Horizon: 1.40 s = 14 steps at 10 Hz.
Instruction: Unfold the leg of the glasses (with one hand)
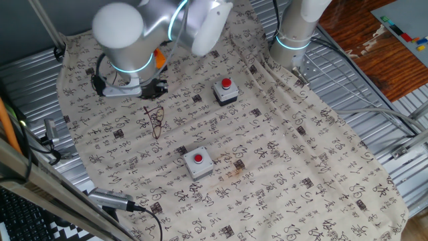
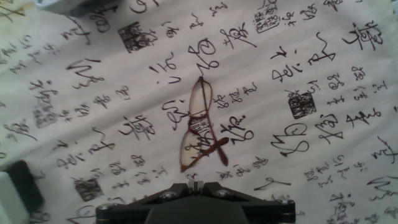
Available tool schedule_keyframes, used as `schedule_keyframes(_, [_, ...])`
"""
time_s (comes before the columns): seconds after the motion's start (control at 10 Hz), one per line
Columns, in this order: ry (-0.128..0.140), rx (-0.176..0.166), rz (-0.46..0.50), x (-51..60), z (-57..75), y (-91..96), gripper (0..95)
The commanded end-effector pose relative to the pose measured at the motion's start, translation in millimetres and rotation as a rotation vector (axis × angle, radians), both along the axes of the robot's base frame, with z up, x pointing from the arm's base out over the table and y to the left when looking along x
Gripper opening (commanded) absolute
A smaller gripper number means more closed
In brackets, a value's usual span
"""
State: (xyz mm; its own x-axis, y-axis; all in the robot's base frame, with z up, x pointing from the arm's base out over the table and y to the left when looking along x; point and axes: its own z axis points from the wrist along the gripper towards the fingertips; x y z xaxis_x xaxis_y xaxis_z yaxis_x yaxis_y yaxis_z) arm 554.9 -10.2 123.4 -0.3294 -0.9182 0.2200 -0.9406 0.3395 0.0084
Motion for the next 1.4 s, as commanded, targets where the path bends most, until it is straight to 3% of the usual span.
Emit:
schedule_keyframes(0.1, [-0.012, 0.006, 0.017, 3.8, -10.4, -5.8, 0.0])
schedule_keyframes(0.4, [-0.015, 0.021, 0.025, 11.0, -27.3, -12.4, 0.0])
schedule_keyframes(0.7, [-0.012, 0.025, 0.023, 15.9, -31.1, -7.6, 0.0])
schedule_keyframes(0.9, [-0.012, 0.036, 0.020, 16.9, -31.1, -3.8, 0.0])
schedule_keyframes(1.4, [-0.006, 0.032, -0.004, 20.8, -15.1, 8.5, 0.0])
